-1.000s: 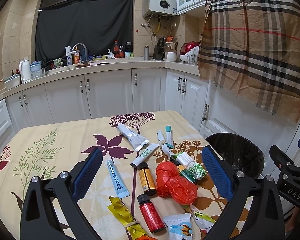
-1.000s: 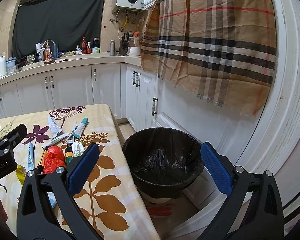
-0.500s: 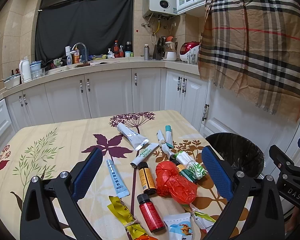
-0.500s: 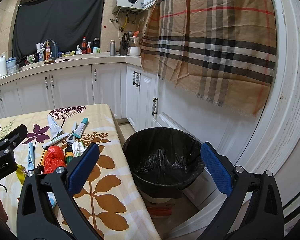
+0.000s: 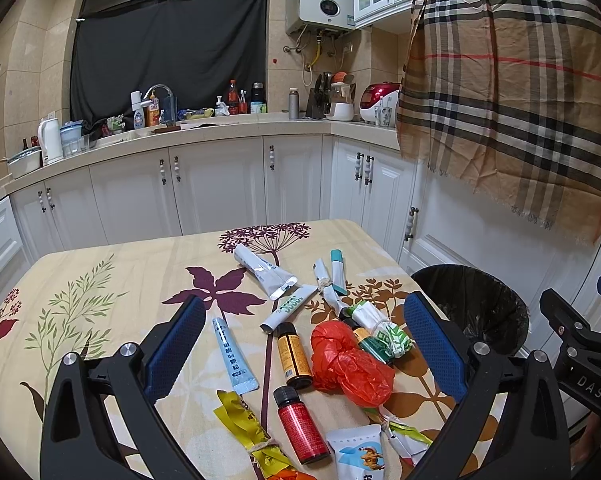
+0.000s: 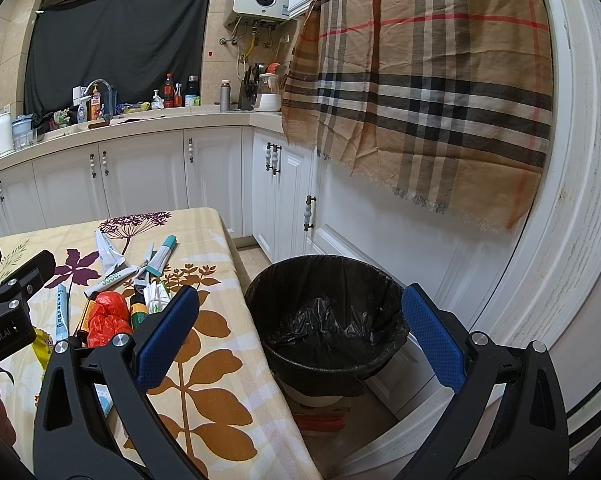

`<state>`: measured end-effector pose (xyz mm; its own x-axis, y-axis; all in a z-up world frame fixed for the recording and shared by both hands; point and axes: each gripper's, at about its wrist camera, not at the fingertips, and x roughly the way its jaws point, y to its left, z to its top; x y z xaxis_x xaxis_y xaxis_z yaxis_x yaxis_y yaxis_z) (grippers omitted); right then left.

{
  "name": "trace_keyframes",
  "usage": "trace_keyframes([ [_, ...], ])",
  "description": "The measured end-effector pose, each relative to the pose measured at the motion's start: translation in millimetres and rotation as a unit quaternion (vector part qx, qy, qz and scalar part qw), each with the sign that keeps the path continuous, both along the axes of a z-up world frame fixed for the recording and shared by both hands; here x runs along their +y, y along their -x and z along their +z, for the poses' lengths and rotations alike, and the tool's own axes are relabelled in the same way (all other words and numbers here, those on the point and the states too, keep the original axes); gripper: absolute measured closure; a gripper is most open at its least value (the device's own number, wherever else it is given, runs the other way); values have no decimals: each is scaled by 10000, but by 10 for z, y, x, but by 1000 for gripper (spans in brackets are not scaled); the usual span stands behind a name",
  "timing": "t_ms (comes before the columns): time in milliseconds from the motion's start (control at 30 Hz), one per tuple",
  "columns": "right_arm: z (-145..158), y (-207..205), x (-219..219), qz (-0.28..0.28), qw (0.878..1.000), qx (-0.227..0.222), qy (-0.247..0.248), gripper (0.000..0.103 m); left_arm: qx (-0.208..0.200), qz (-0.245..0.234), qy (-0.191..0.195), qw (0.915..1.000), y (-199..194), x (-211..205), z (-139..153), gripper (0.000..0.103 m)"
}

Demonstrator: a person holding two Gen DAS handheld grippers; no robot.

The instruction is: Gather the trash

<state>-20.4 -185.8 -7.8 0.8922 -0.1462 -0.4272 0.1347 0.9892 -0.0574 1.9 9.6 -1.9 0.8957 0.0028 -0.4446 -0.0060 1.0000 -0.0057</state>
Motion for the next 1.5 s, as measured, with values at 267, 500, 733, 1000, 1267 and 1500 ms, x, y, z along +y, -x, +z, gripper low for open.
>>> trace_keyframes([
  [267,4,2,-1,3,10000,-1,-1,4,1,13,2,10000,-2,-2,3,6],
  [500,2,3,-2,6,10000,-3,-1,4,-29,54,3,10000,13,-14,-6,6],
  [733,-5,11,18,39,10000,10,-7,4,119,23,79,9999,19,41,-36,6],
  [1000,-82,55,155,366,9992,116,-81,4,331,165,59,9993,118,305,-100,13],
  [1267,-284,107,447,947,9947,364,-141,15,743,434,100,9962,301,629,-337,40],
  [1500,-541,149,714,1466,9861,758,-217,39,928,628,149,9936,531,818,-519,40],
])
